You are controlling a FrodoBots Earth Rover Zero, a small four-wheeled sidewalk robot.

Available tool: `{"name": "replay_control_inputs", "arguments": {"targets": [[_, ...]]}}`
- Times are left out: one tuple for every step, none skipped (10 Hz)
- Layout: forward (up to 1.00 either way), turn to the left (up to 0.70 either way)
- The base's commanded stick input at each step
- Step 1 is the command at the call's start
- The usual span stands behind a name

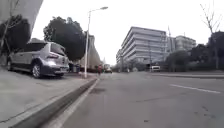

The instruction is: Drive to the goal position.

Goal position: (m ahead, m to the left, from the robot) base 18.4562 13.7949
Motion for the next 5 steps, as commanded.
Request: {"name": "replay_control_inputs", "arguments": {"targets": [[0.70,0.00],[0.70,0.00],[0.70,0.00],[0.70,0.03],[0.70,0.13]]}}
